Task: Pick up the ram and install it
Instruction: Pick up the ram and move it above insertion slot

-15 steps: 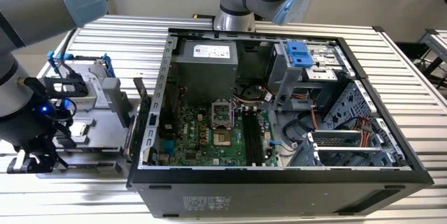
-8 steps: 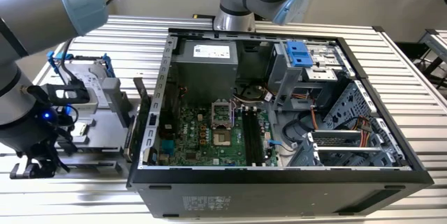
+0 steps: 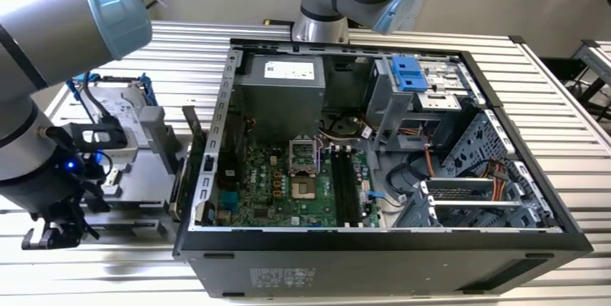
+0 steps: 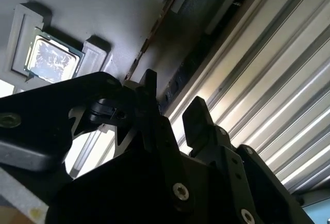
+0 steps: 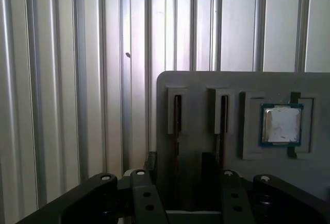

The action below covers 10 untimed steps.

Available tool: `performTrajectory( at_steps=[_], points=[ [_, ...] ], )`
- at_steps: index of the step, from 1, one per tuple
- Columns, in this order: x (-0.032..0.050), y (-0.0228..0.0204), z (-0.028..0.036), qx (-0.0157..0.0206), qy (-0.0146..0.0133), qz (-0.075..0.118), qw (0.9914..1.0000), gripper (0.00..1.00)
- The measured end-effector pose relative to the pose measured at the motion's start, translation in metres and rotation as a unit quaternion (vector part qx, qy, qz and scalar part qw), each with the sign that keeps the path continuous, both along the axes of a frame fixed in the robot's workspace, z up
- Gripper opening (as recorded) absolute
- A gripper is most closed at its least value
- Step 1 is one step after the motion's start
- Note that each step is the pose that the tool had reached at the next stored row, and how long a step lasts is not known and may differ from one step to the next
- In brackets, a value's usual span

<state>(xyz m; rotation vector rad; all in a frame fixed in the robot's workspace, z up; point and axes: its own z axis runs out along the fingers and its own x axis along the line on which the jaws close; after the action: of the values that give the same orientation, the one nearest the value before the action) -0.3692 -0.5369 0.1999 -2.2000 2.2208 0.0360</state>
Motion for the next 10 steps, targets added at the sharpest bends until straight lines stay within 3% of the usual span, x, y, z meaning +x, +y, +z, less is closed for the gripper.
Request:
performTrajectory(
  at_steps=[10],
  points=[
    [0.0013,0.0014,-0.0072,-0.0002,0.0,-0.006,0.99998,1.0]
  ],
)
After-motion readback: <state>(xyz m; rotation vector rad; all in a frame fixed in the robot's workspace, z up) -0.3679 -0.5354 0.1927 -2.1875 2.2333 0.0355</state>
